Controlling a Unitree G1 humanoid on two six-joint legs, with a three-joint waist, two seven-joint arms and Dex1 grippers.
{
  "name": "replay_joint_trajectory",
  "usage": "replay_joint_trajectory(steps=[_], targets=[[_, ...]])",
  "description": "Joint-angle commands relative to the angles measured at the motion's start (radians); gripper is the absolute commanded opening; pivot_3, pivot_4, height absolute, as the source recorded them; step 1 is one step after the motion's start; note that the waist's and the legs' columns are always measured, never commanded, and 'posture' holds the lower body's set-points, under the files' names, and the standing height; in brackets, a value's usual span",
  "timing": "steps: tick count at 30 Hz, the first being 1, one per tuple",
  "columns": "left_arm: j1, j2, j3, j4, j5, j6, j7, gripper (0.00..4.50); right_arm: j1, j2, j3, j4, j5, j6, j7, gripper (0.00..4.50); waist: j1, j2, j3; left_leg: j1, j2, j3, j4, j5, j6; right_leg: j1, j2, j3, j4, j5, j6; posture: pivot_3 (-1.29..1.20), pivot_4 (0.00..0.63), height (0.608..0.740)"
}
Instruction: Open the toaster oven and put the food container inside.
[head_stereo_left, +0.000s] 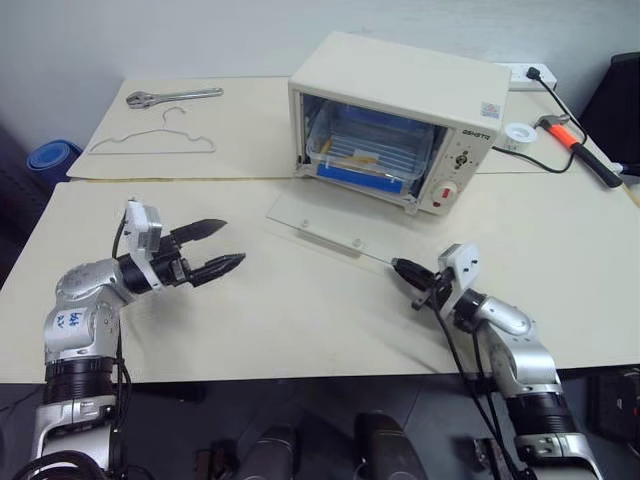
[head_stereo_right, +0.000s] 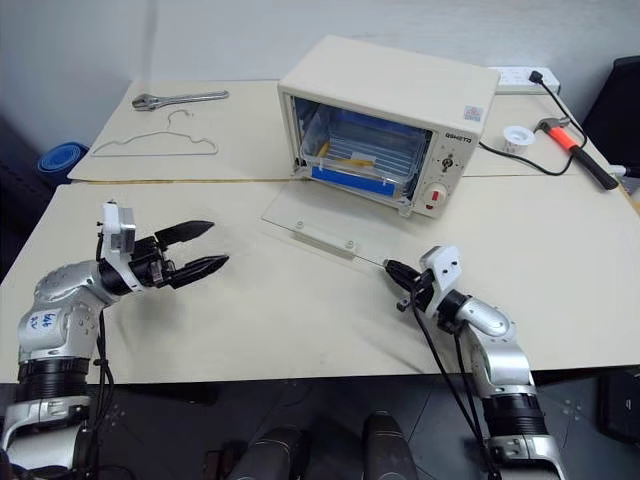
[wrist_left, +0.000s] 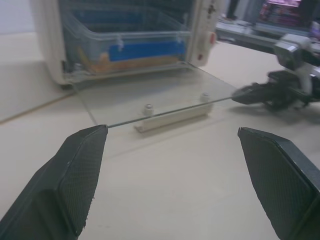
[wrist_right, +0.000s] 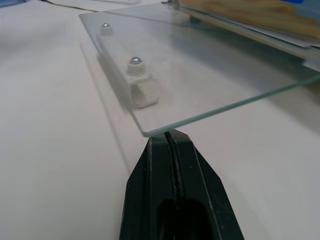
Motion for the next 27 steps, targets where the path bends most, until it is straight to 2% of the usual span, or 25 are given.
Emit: replay_joint_trajectory(steps=[1, 9, 18, 20, 22, 23, 27], targets=[[0.009, 0.001, 0.013, -0.054, -0.036, 0.001, 0.012, 4.44, -0.039, 0.009, -0.016, -0.042, 0.047, -0.042, 0.037, 0.00, -0.001, 0.000, 0.000, 0.000, 0.000, 0.000, 0.000, 0.000, 0.000, 0.000, 0.000, 0.000, 0.000, 0.000, 0.000, 0.00, 0.150, 0.740], [-0.026, -0.001, 0.037, -0.076, -0.093, 0.040, 0.050, 4.44, -0.091, 0.033, -0.110, -0.140, 0.184, -0.051, 0.016, 0.00, 0.000, 0.000, 0.000, 0.000, 0.000, 0.000, -0.001, 0.000, 0.000, 0.000, 0.000, 0.000, 0.000, 0.000, 0.000, 0.00, 0.150, 0.740], [-0.037, 0.005, 0.032, -0.066, -0.088, 0.013, 0.070, 4.44, -0.114, 0.052, -0.178, -0.228, 0.291, -0.018, -0.059, 0.00, -0.001, 0.000, 0.000, 0.000, 0.000, 0.000, -0.001, 0.000, 0.000, 0.000, 0.000, 0.000, 0.000, 0.000, 0.000, 0.00, 0.150, 0.740], [-0.028, 0.024, 0.026, -0.057, -0.066, -0.007, 0.058, 4.44, -0.081, 0.030, -0.191, -0.279, 0.326, 0.027, -0.061, 0.00, -0.001, 0.000, 0.000, 0.000, 0.000, 0.000, -0.001, 0.000, 0.000, 0.000, 0.000, 0.000, 0.000, 0.000, 0.000, 0.00, 0.150, 0.740], [-0.001, 0.050, 0.019, -0.038, -0.030, -0.044, 0.040, 4.44, -0.031, -0.005, -0.198, -0.304, 0.209, -0.062, -0.080, 0.00, 0.000, 0.000, 0.000, 0.000, 0.001, 0.000, -0.001, 0.000, 0.000, 0.000, 0.000, 0.000, 0.000, 0.000, 0.000, 0.00, 0.150, 0.740], [0.023, 0.067, 0.020, -0.022, -0.011, -0.074, 0.026, 4.44, 0.018, -0.037, -0.181, -0.339, 0.188, -0.077, -0.038, 0.00, 0.000, 0.000, 0.000, 0.000, 0.001, 0.000, -0.002, 0.000, 0.000, 0.000, 0.000, 0.000, 0.000, 0.000, 0.000, 0.00, 0.150, 0.740], [0.108, 0.114, 0.026, 0.013, 0.031, -0.156, 0.000, 4.50, 0.208, -0.152, -0.140, -0.421, 0.205, -0.061, 0.119, 1.27, 0.002, 0.001, -0.001, 0.002, 0.000, 0.000, -0.005, -0.001, 0.000, 0.000, 0.000, 0.000, -0.001, 0.000, 0.000, 0.00, 0.150, 0.740]])
